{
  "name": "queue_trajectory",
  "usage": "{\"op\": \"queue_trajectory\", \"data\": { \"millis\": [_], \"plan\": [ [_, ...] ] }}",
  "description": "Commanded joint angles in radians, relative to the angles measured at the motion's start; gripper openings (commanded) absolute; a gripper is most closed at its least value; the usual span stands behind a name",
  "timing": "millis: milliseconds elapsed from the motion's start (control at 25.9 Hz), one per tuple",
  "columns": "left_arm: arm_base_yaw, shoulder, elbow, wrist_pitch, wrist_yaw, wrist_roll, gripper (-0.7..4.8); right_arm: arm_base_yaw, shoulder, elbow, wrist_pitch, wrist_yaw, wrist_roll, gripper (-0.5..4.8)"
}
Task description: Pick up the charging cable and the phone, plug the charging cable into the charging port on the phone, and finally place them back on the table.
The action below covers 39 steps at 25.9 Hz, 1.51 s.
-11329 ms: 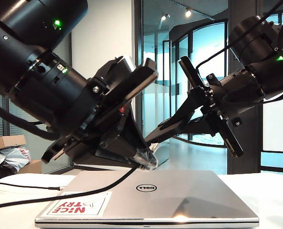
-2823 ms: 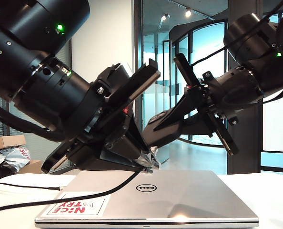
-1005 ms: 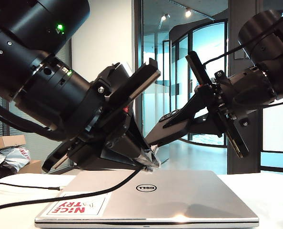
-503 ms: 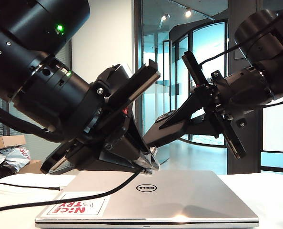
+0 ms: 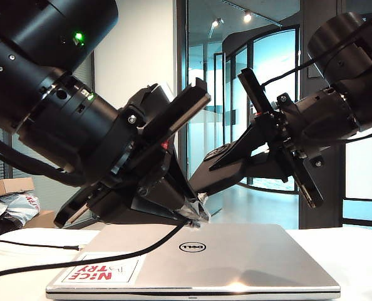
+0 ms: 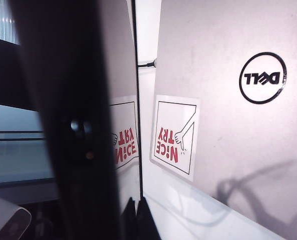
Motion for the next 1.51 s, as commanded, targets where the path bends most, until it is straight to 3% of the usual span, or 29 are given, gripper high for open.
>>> {"op": "queue_trajectory", "data": {
  "millis": [39,1508],
  "plan": [
    [0.002,-0.003,0.002,0.016,-0.004,0.001,-0.06,0.002,-0.01,0.005,0.035,-0.003,-0.008,-0.05],
    [0.002,-0.003,0.002,0.016,-0.004,0.001,-0.06,0.021,-0.009,0.004,0.026,-0.045,0.003,-0.05]
  ]
}}
